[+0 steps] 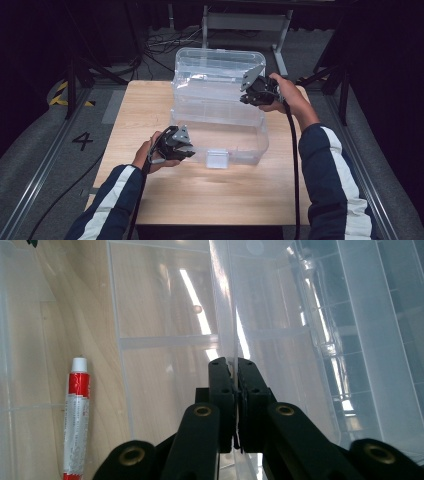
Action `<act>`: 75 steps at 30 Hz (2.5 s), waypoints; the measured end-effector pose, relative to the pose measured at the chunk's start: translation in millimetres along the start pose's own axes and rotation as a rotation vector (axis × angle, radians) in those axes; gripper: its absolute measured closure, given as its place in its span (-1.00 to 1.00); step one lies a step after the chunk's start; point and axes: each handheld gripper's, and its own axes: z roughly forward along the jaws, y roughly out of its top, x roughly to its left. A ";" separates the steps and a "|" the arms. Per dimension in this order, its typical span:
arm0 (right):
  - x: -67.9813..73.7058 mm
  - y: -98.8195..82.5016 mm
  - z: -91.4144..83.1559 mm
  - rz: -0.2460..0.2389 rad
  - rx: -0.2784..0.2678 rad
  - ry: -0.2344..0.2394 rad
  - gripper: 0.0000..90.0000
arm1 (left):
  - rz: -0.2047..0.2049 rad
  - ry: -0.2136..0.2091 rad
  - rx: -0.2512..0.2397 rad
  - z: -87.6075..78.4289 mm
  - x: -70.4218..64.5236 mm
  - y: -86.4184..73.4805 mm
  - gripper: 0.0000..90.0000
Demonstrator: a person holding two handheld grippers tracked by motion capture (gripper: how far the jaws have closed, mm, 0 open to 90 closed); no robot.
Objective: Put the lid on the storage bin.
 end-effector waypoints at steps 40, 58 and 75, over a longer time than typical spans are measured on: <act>30.5 -8.4 -8.9 -0.014 -0.046 -0.013 0.90 | 0.005 0.009 -0.003 0.0 -0.6 -0.4 0.54; 44.2 -15.8 -10.4 0.002 -0.079 -0.008 0.87 | 0.015 0.016 -0.010 0.3 -1.4 -0.9 0.53; 53.7 -21.9 -10.8 0.004 -0.107 -0.007 0.85 | 0.034 0.040 -0.019 0.5 -4.0 -2.0 0.49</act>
